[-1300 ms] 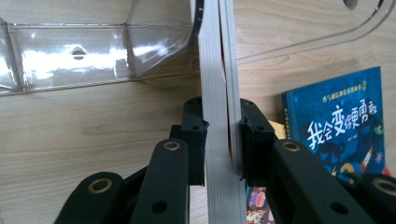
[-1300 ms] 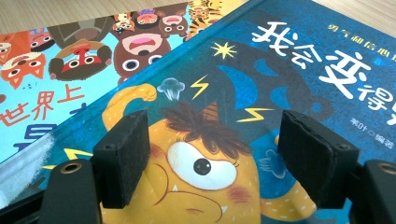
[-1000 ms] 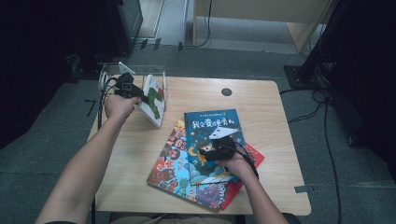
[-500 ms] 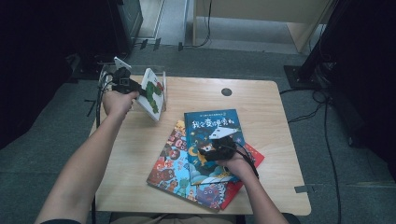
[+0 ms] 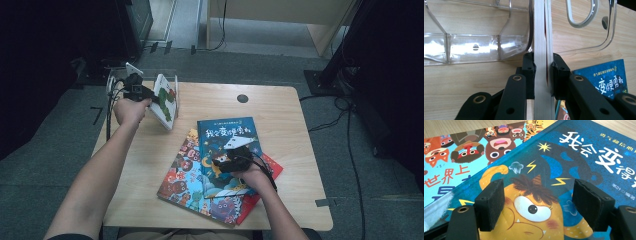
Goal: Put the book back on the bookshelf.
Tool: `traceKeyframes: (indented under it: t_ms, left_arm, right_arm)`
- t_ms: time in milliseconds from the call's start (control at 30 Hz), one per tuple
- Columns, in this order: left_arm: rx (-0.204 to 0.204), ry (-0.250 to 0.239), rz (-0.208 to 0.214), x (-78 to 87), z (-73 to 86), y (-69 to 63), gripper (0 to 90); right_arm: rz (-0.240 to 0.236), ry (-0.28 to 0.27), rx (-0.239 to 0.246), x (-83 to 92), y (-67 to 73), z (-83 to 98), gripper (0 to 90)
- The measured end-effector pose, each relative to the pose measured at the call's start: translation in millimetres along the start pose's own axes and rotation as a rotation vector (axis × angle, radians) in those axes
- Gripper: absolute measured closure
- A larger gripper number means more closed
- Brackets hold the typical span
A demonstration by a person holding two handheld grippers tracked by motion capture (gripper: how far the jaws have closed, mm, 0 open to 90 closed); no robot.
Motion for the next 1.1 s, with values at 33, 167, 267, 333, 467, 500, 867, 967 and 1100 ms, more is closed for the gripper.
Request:
traceKeyframes:
  t_ms: [33,167,267,333,467,500,867,967,1100]
  left_arm:
    - [0.001,0.003,0.002,-0.5,0.2,-1.2,77.1]
    - [-0.009,0.011,-0.015,0.3,0.9,-5.2,77.1]
    - [-0.013,0.013,-0.026,1.3,-0.4,-7.4,77.0]
    - [-0.012,0.016,-0.038,1.2,-2.0,-10.0,77.0]
    - [-0.034,0.026,-0.08,0.6,-4.9,-17.5,77.0]
    - [-0.032,0.027,-0.088,0.1,-5.9,-19.5,77.0]
    - [-0.071,0.02,-0.167,-0.7,-22.2,-29.5,77.1]
    - [-0.077,0.015,-0.183,-1.8,-28.0,-30.9,77.1]
    - [-0.08,0.005,-0.184,-6.3,-32.3,-34.7,77.1]
  right_arm:
    - [0.0,0.0,0.0,0.0,0.0,0.0,26.1]
    - [0.0,0.0,0.0,0.0,0.1,0.0,26.2]
    - [-0.002,0.001,0.0,-0.2,0.3,-0.3,26.5]
    - [-0.001,0.0,0.0,-0.5,0.6,-0.5,26.9]
    - [-0.002,-0.001,0.001,-0.6,0.7,-0.6,27.1]
    - [-0.002,-0.001,0.001,-0.5,0.7,-0.6,27.1]
    - [-0.007,-0.002,0.008,-0.3,1.1,-0.5,28.7]
    - [-0.008,-0.003,0.008,-0.2,1.2,-0.5,29.0]
    - [-0.009,-0.005,0.007,-0.4,1.1,-0.7,29.0]
Point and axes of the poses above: each handheld gripper's, and its own axes: x roughly backward along the jaws, z roughly out of its underside, y roughly to its left, the point moved 5 cm from there along -x, roughly forward along the jaws, and after that the axes turned 4 degrees about -x, right-handed, at the moved point
